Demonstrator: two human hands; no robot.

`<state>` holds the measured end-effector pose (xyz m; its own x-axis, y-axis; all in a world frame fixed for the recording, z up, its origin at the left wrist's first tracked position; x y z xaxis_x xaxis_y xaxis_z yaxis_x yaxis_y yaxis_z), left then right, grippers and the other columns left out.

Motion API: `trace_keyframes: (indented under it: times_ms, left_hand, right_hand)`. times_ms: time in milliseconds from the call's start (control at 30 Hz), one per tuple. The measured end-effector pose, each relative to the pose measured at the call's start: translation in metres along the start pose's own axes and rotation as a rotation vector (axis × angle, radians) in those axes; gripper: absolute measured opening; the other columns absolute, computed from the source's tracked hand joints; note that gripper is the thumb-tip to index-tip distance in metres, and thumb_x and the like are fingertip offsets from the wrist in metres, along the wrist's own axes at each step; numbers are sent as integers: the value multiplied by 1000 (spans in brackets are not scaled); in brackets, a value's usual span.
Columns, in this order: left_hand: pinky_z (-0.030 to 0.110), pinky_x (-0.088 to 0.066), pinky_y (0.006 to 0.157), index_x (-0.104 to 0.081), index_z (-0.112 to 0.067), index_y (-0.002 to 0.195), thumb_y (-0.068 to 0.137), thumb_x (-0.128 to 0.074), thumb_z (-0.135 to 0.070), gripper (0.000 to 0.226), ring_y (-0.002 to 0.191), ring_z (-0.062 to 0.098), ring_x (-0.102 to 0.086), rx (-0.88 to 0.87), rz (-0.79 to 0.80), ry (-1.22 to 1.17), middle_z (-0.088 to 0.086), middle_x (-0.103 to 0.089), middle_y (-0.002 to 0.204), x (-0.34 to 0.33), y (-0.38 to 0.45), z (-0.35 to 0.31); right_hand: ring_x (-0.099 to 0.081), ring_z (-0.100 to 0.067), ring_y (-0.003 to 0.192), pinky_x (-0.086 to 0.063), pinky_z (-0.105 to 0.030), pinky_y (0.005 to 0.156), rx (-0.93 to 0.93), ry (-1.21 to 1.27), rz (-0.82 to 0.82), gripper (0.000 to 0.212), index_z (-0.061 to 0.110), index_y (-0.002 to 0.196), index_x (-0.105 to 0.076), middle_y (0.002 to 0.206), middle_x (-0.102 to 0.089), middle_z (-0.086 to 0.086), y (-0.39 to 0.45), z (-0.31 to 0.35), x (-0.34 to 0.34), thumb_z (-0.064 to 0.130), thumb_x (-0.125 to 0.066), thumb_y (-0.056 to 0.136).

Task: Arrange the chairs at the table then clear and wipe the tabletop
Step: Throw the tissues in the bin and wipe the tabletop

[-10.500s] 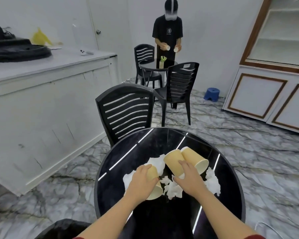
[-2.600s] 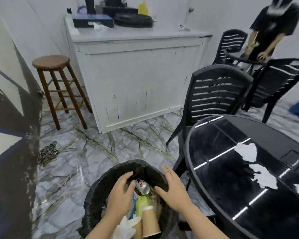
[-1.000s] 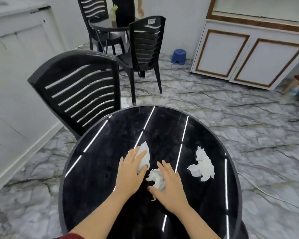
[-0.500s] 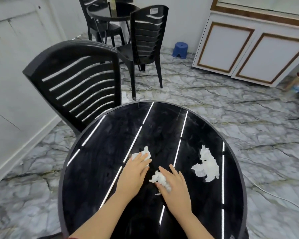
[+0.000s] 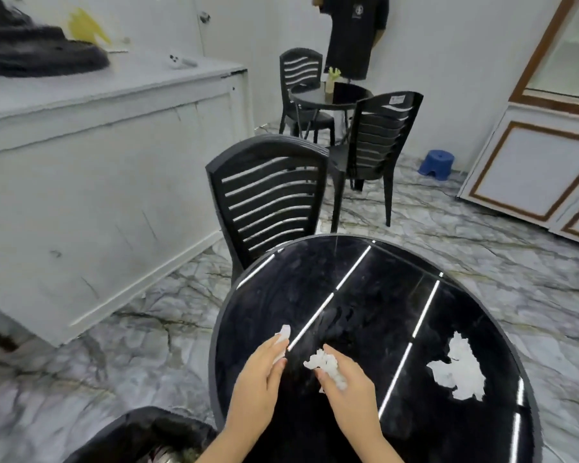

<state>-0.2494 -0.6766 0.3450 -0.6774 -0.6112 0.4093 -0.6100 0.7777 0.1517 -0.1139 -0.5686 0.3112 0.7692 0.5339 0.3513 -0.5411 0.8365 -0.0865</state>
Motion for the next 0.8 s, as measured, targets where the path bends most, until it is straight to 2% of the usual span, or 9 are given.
trace_keyframes:
  times_ms: [100, 167, 233, 367, 500, 567, 633, 767, 800]
  left_hand:
    - [14, -35, 106, -54, -26, 128, 94, -48, -7, 40, 129, -5, -40, 49, -109, 48, -15, -49, 139, 49, -29, 10]
    - [0, -28, 98, -54, -28, 127, 95, -48, -13, 36, 123, -18, -36, 123, -199, 110, -18, -48, 137, 85, -55, 27]
    - [-7, -22, 91, -54, -28, 127, 95, -48, -17, 34, 117, -27, -32, 191, -285, 165, -20, -46, 134, 119, -85, 43]
    - [-6, -22, 94, -55, -24, 128, 95, -47, -16, 34, 123, -7, -41, 314, -397, 180, -18, -48, 132, 172, -149, 73]
    - [-2, -27, 96, -58, -15, 124, 94, -48, -9, 32, 120, 0, -46, 404, -491, 154, -9, -53, 130, 209, -212, 100]
    - [8, -31, 102, -60, -13, 122, 94, -49, -9, 31, 120, 4, -48, 444, -498, 155, -6, -55, 130, 218, -242, 115]
    - [18, -34, 106, -60, -13, 122, 94, -48, -10, 30, 122, 6, -48, 482, -481, 160, -3, -56, 130, 223, -269, 130]
    - [2, -29, 99, -60, -18, 121, 95, -47, -13, 30, 120, 0, -46, 522, -459, 174, -14, -53, 126, 224, -307, 163]
    - [4, -29, 100, -60, -19, 121, 95, -47, -14, 30, 121, 0, -44, 530, -442, 186, -15, -51, 127, 220, -314, 173]
  right_hand:
    - [-62, 0, 95, -55, -27, 78, 44, 22, 112, 38, 57, 102, -59, 104, -64, 17, -8, 23, -40, 27, -67, 81]
    - [-63, -5, 97, -57, -30, 77, 64, 38, 190, 37, 53, 104, -60, 109, -64, 15, -19, 34, -71, 24, -66, 82]
    - [-62, -8, 99, -56, -34, 82, 70, 30, 267, 35, 44, 110, -61, 109, -64, 16, -35, 41, -103, 24, -65, 82]
    - [-60, -10, 104, -50, -35, 90, 112, -51, 394, 31, 32, 111, -65, 102, -62, 25, -76, 44, -164, 23, -67, 82]
    - [-62, -13, 101, -49, -31, 89, 55, -66, 448, 28, 28, 109, -67, 100, -67, 13, -121, 25, -210, 20, -67, 82]
    - [-61, -16, 104, -49, -37, 94, 29, -97, 473, 31, 22, 114, -65, 108, -69, 3, -145, 12, -231, 18, -66, 83]
    - [-60, -16, 108, -46, -36, 98, 20, -133, 494, 34, 18, 116, -64, 114, -68, -2, -165, -3, -248, 16, -67, 83]
    - [-58, -20, 110, -42, -27, 91, -5, -237, 551, 38, 14, 118, -63, 117, -66, -5, -198, -42, -281, 18, -68, 81]
    - [-58, -19, 110, -41, -26, 90, -15, -267, 568, 39, 14, 119, -63, 118, -65, -4, -205, -55, -288, 20, -68, 81]
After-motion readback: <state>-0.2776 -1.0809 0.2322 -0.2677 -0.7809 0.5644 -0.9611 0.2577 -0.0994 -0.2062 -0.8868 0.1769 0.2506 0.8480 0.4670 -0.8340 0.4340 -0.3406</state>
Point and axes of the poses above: each hand's wrist, its own y-axis towards the middle knuckle, its own x-axis out of the back of the hand, z = x × y, the point moved 10 cm from there along y, towards the middle knuckle
